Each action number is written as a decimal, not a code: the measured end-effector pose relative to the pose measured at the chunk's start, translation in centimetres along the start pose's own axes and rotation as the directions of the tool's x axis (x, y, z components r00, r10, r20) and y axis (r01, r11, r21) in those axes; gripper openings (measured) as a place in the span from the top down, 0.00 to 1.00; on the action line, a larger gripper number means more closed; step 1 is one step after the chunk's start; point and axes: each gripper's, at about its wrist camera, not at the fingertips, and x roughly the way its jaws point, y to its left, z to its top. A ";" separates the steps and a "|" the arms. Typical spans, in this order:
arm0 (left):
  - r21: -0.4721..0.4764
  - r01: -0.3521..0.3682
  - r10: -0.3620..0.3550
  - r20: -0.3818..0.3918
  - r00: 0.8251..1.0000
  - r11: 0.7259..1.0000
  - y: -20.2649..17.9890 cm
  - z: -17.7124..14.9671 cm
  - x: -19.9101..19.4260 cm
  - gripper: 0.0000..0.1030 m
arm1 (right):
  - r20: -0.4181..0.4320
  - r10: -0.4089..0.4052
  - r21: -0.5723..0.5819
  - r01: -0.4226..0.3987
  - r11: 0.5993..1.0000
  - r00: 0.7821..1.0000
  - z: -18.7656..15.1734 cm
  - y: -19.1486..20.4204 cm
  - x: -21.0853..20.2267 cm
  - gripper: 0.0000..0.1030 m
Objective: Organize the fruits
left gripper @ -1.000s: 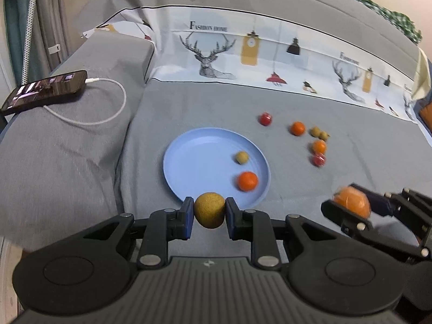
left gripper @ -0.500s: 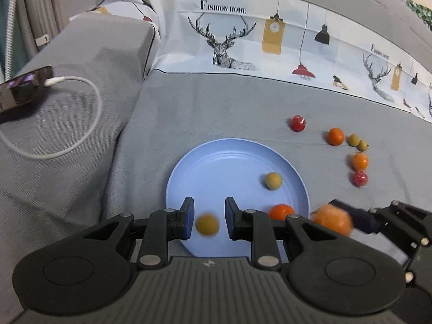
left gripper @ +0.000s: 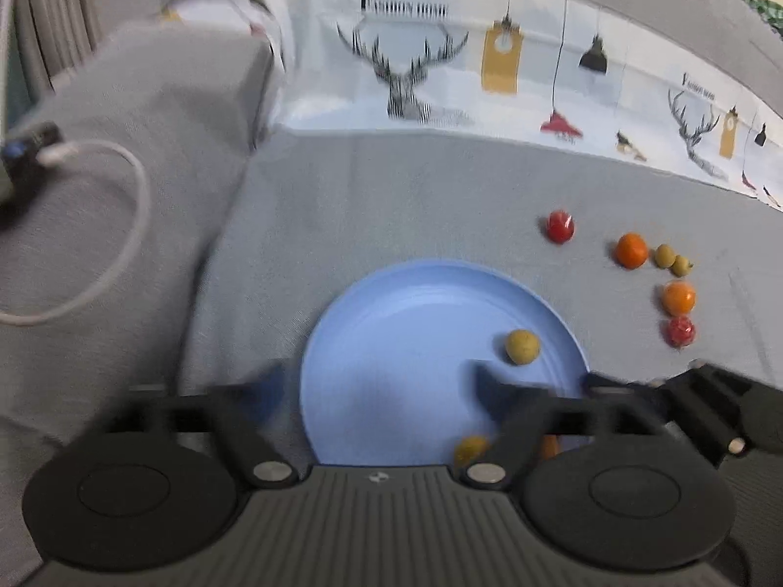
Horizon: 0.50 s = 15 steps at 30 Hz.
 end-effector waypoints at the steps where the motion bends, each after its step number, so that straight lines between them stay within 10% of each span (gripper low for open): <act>1: 0.012 -0.012 0.011 0.029 1.000 1.000 -0.1 -0.3 -0.9 0.00 | 0.006 -0.005 0.002 0.005 1.000 1.000 -0.1 -0.1 -0.5 0.24; 5: 0.067 -0.022 0.020 0.021 1.000 0.998 -0.4 -2.2 -4.3 0.00 | 0.002 -0.036 0.032 0.036 0.999 0.999 -1.0 -0.8 -4.0 0.08; 15: -0.074 -0.107 0.105 -0.026 0.994 0.992 0.2 -8.7 -11.8 0.00 | 0.046 -0.070 0.137 0.063 0.989 0.997 -6.3 -0.2 -14.7 0.04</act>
